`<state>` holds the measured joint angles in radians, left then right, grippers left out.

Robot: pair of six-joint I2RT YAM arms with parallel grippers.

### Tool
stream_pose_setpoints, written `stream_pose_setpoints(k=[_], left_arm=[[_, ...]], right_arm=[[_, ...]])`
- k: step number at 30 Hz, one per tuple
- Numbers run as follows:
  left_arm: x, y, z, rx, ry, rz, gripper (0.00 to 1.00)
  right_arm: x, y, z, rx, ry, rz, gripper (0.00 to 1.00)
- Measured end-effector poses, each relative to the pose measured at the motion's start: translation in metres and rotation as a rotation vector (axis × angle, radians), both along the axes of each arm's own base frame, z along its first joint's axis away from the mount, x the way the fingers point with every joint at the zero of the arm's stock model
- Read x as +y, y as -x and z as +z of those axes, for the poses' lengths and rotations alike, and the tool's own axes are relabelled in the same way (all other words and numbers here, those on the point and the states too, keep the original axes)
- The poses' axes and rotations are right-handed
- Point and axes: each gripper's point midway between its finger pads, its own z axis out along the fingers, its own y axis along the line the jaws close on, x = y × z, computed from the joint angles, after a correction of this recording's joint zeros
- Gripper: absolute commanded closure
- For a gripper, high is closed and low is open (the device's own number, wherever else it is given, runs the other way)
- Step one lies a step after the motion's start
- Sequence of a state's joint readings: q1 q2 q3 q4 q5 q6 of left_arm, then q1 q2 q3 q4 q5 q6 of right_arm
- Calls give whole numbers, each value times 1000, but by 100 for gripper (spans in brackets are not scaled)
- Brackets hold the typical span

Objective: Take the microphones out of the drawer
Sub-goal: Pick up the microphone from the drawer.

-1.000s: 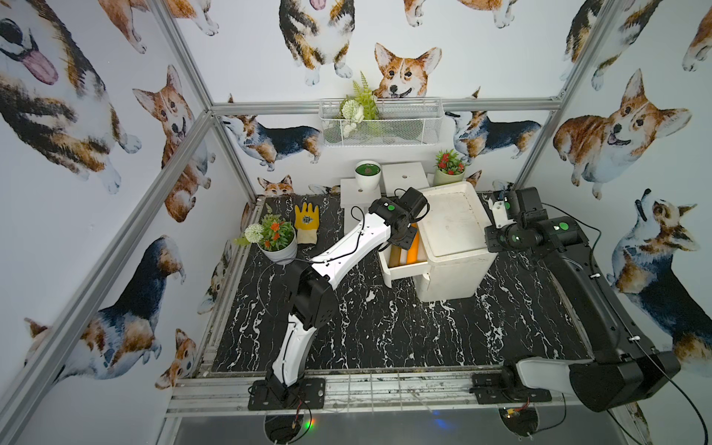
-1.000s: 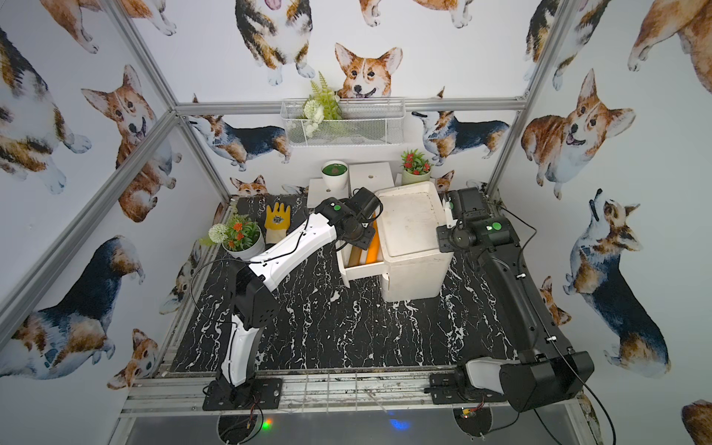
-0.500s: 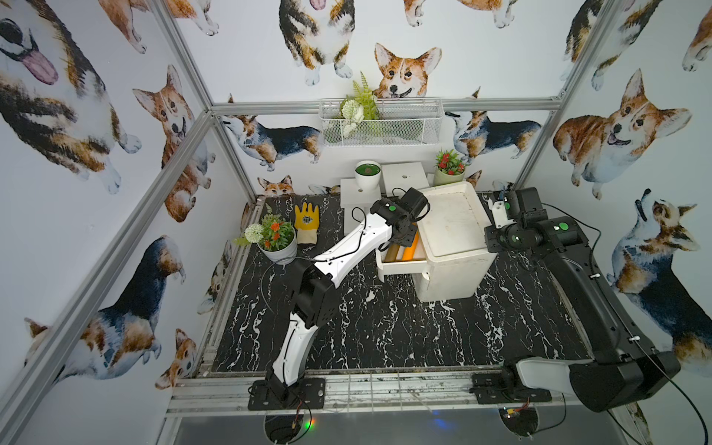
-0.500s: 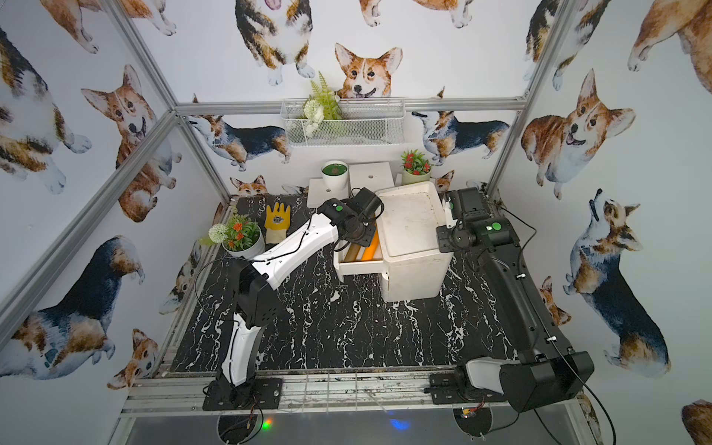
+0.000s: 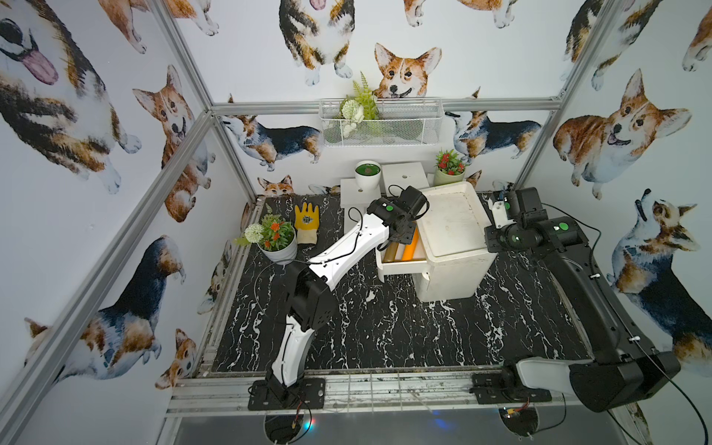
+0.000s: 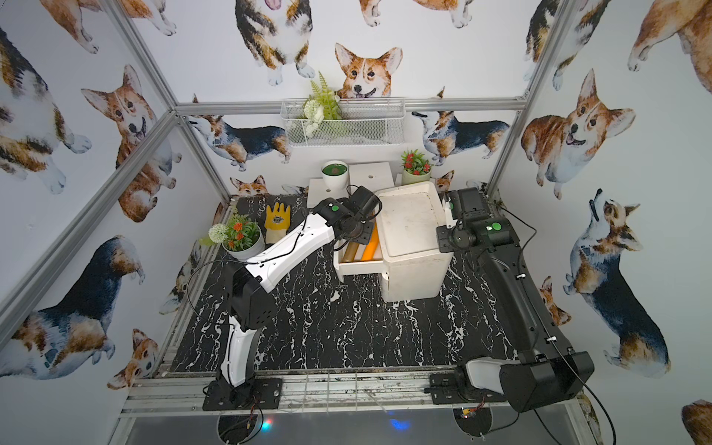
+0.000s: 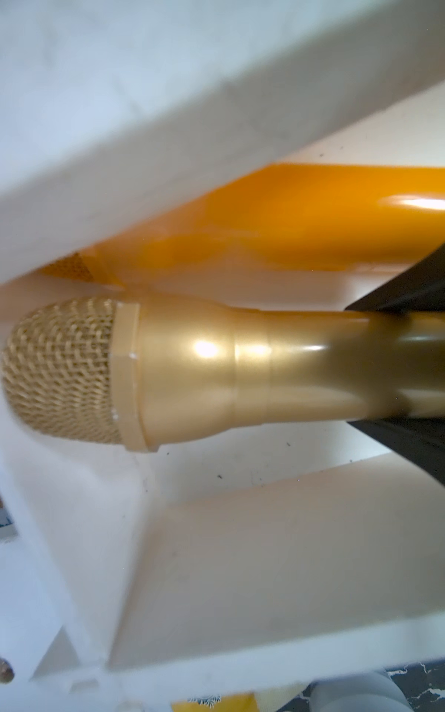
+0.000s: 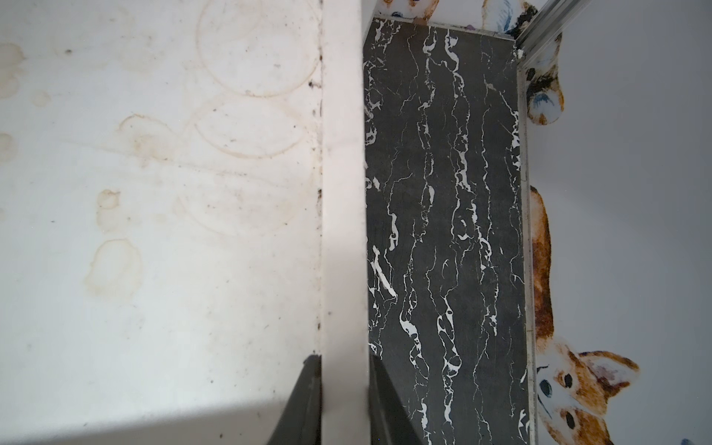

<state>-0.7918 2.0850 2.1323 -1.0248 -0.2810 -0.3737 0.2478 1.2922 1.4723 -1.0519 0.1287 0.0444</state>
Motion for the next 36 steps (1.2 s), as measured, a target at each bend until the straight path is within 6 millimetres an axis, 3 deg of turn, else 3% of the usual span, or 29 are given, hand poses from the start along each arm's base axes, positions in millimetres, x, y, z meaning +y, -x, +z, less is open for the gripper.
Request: stream_pose_setpoints(k=[8,23,31,36], left_arm=[[5,0,17,-26,32,24,75],[26,17,105,-177,160,1,73],[65,21,116,-221,185,59,73],[108,28,107,-221,186,140,72]], right_arm=[[0,0,0,0,0,0,83],[0,-1,-1,3,1,0,83],[0,-1,-2,2,1,0,83],[0,-1,-1,-4,-1,0,83]])
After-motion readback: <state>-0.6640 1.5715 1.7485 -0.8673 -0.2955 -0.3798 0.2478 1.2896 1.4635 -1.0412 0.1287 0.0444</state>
